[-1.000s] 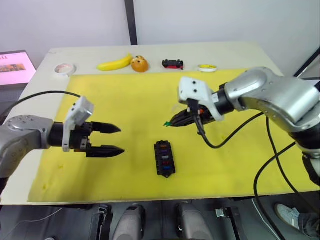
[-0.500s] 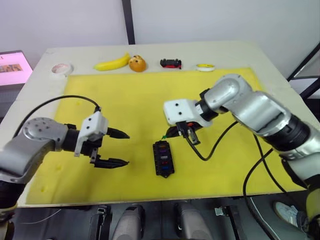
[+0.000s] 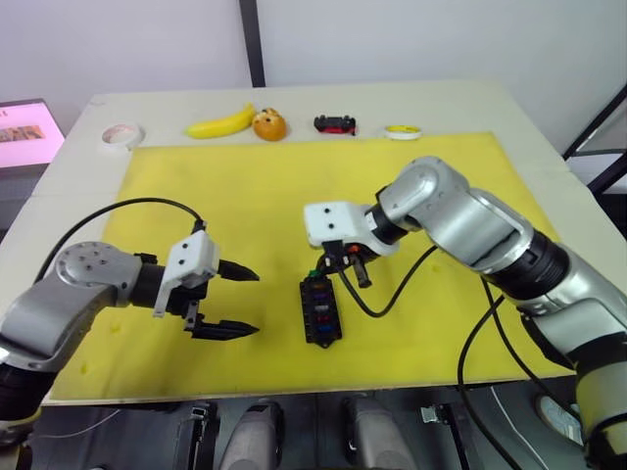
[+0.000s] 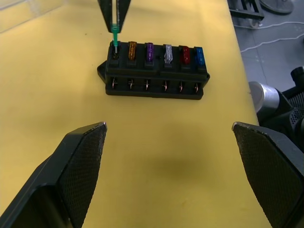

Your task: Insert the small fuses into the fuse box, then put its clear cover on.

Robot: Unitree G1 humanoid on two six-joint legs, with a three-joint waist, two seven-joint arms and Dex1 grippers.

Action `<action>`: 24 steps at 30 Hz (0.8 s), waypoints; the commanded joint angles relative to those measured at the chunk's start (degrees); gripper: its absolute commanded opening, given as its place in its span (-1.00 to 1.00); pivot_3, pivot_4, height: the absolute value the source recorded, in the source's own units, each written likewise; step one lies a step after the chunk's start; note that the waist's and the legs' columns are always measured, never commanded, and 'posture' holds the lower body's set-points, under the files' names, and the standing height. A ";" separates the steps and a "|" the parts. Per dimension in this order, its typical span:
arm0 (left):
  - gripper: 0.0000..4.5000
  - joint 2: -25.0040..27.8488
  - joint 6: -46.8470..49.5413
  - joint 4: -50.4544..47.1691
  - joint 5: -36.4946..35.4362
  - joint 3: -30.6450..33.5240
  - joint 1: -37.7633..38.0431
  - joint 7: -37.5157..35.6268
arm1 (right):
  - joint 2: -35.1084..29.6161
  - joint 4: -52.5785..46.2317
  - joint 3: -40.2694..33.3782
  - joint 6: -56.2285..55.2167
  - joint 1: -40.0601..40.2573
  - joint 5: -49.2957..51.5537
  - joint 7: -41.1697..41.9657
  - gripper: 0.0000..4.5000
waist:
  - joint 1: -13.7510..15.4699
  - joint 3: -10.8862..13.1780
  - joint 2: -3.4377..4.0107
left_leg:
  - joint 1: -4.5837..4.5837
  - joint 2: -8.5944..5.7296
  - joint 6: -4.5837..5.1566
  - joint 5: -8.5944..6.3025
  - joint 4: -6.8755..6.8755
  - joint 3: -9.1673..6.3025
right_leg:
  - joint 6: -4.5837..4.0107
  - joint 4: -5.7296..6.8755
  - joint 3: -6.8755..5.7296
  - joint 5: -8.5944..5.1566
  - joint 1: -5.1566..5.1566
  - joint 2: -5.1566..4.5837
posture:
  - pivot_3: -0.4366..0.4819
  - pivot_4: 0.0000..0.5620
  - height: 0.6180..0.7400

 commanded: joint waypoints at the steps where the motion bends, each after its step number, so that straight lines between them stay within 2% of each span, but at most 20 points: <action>1: 0.98 -0.45 -0.09 -1.50 0.01 1.03 -0.04 0.45 | 1.35 -2.96 -4.31 4.88 -4.05 2.37 -0.08 -1.00 | -0.01 0.00 0.00 | 0.00 0.00 0.00 0.00 0.01 0.00 | 0.00 0.00 0.00 0.00 0.00 0.00 | -0.05 -0.47 1.00; 3: 0.98 -0.78 -0.01 -1.28 0.11 0.98 -0.16 0.63 | 1.43 -3.16 -4.37 8.46 -6.08 2.90 -0.22 -1.00 | 0.00 0.00 0.00 | 0.00 0.00 0.00 0.00 0.02 0.00 | 0.00 0.03 0.00 0.00 0.00 0.00 | -0.05 -0.47 1.00; 5: 0.98 -1.18 0.00 -1.01 0.33 0.86 -0.35 0.88 | -0.67 -3.50 -0.42 7.05 -9.18 0.97 2.77 -1.00 | 0.00 0.00 0.01 | 0.00 -0.01 0.00 0.00 0.03 0.00 | 0.00 0.05 0.00 0.00 -0.02 0.00 | -0.05 -0.47 1.00; 7: 0.98 -1.39 0.01 -0.90 0.44 0.79 -0.44 1.05 | -1.11 -3.67 0.46 6.95 -10.28 1.35 3.80 -1.00 | 0.07 0.00 0.00 | 0.00 -0.01 0.00 0.00 0.03 -0.01 | 0.00 0.05 -0.01 0.00 -0.02 -0.01 | -0.05 -0.47 1.00; 10: 0.98 -1.59 0.02 -0.74 0.52 0.76 -0.59 1.28 | 0.01 -3.05 0.45 11.83 -11.50 2.69 3.12 -1.00 | 0.00 -0.01 -0.01 | 0.00 -0.02 0.00 0.00 0.05 0.00 | 0.00 0.06 -0.01 0.00 0.00 -0.02 | -0.05 -0.47 1.00; 24: 0.98 -2.08 0.49 -0.43 0.74 0.32 -1.75 1.48 | 1.62 -3.72 6.69 16.90 -12.46 1.55 -2.14 -1.00 | -0.04 -0.01 0.00 | 0.00 -0.03 0.00 0.00 0.06 0.00 | 0.00 0.14 -0.01 0.00 -0.04 -0.02 | -0.05 -0.47 1.00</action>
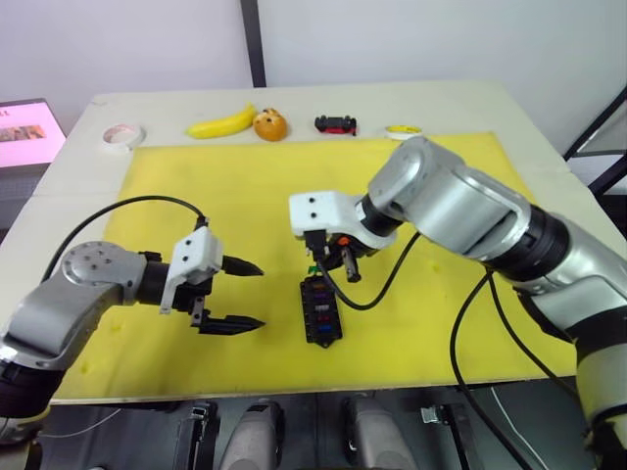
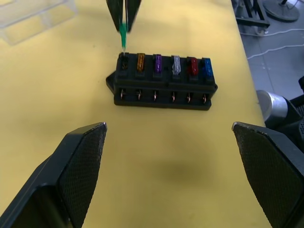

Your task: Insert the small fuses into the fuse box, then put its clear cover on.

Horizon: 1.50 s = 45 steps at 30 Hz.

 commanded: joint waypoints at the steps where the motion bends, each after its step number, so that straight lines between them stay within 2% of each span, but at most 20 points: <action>1: 0.98 0.00 0.25 -0.61 0.45 0.32 -0.56 0.03 | 0.06 -1.62 0.24 -0.04 -2.26 -0.18 -0.56 -1.00 | 0.00 0.00 0.00 | 0.00 0.00 0.00 0.00 0.00 0.00 | 0.00 0.00 0.00 0.00 0.00 0.00 | -0.05 -0.47 1.00; 13: 0.98 -0.27 1.01 -1.38 0.17 0.34 -0.63 -0.03 | -0.74 -1.46 3.37 -3.15 -1.41 -1.85 -1.61 -1.00 | -0.04 0.00 0.00 | 0.00 0.00 0.00 0.00 0.01 0.00 | 0.00 0.02 0.00 0.00 0.00 0.01 | -0.05 -0.47 1.00; 45: 0.98 -2.01 1.34 -1.92 1.09 -0.02 -0.96 1.18 | -0.86 0.91 5.90 -7.63 1.66 -5.89 -0.96 -1.00 | 0.00 -0.01 0.00 | 0.00 -0.01 0.00 0.00 0.10 0.00 | 0.00 0.16 0.00 0.00 -0.02 0.00 | -0.05 -0.47 1.00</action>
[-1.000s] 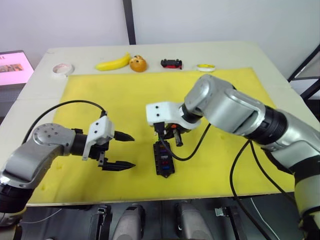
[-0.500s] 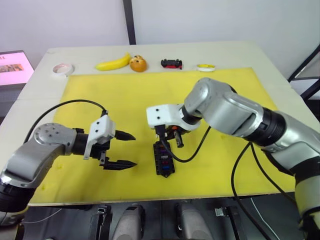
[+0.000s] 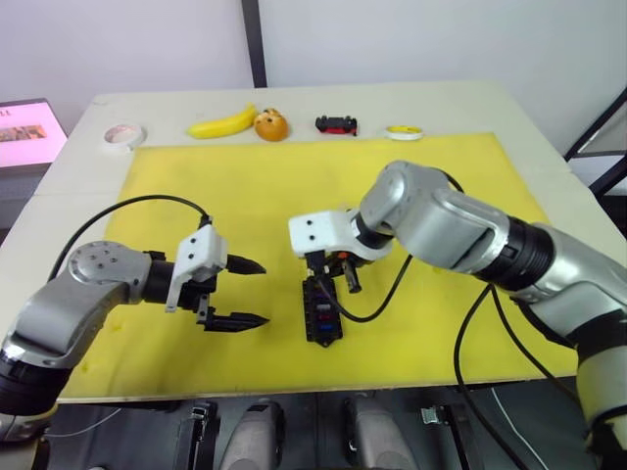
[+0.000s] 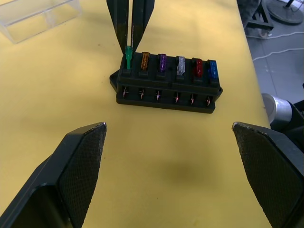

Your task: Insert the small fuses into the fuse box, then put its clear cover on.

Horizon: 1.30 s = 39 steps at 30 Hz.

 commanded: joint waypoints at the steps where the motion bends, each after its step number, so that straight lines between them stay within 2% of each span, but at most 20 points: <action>1: 0.98 -0.33 -0.42 -1.89 0.07 0.41 -0.27 0.43 | -0.11 0.32 -0.07 -0.64 -0.01 -1.18 0.29 -1.00 | 0.01 0.00 0.00 | 0.00 0.00 0.00 0.00 0.01 0.00 | 0.00 0.01 0.00 0.00 0.00 0.00 | -0.05 -0.47 1.00; 23: 0.98 -0.75 -0.34 -2.41 0.06 0.40 0.19 1.39 | 0.86 -0.16 -0.94 5.56 -2.08 0.25 1.28 -1.00 | 0.06 -0.01 0.00 | 0.02 -0.05 0.00 0.00 0.07 -0.01 | 0.00 0.20 0.00 0.00 -0.02 -0.04 | -0.05 -0.47 1.00; 39: 0.98 -1.06 -0.48 -2.45 0.72 0.07 0.07 1.54 | 2.69 0.50 2.67 6.86 -1.03 -0.45 -0.87 -1.00 | -0.05 -0.02 -0.01 | 0.06 -0.08 -0.01 0.00 0.07 0.00 | 0.00 0.35 0.01 0.00 -0.06 -0.04 | -0.05 -0.47 1.00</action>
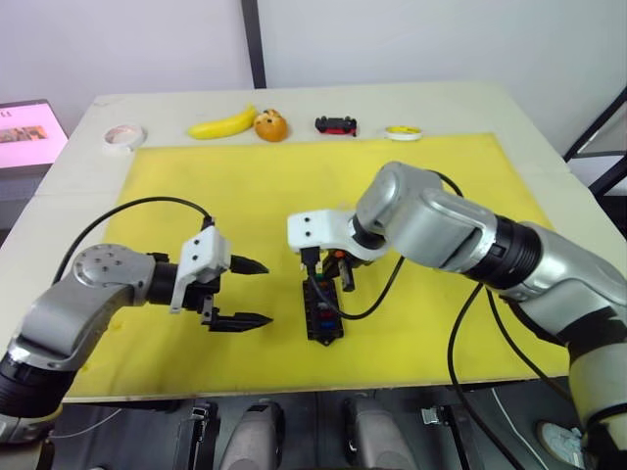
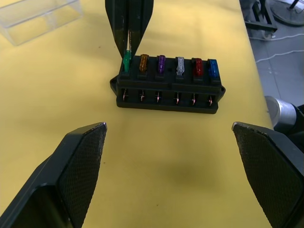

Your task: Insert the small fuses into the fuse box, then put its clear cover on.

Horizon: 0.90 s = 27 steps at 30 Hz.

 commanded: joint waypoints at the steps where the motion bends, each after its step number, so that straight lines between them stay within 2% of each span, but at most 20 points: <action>1: 0.98 -0.08 -0.73 -1.85 0.14 0.61 -0.26 0.23 | 0.02 -1.03 2.18 -0.56 -0.17 -0.24 -0.01 -1.00 | 0.00 -0.01 0.00 | 0.01 0.00 0.00 0.00 0.00 0.00 | 0.00 0.01 0.00 0.00 0.00 0.00 | -0.05 -0.47 1.00; 27: 0.98 -0.59 -1.80 -1.63 1.28 0.12 0.24 0.02 | -1.44 -3.23 -0.89 -1.04 -1.61 1.08 0.82 -1.00 | 0.04 -0.01 0.00 | 0.02 -0.01 0.00 0.00 0.01 0.00 | 0.00 0.03 0.00 0.00 0.00 -0.01 | -0.05 -0.47 1.00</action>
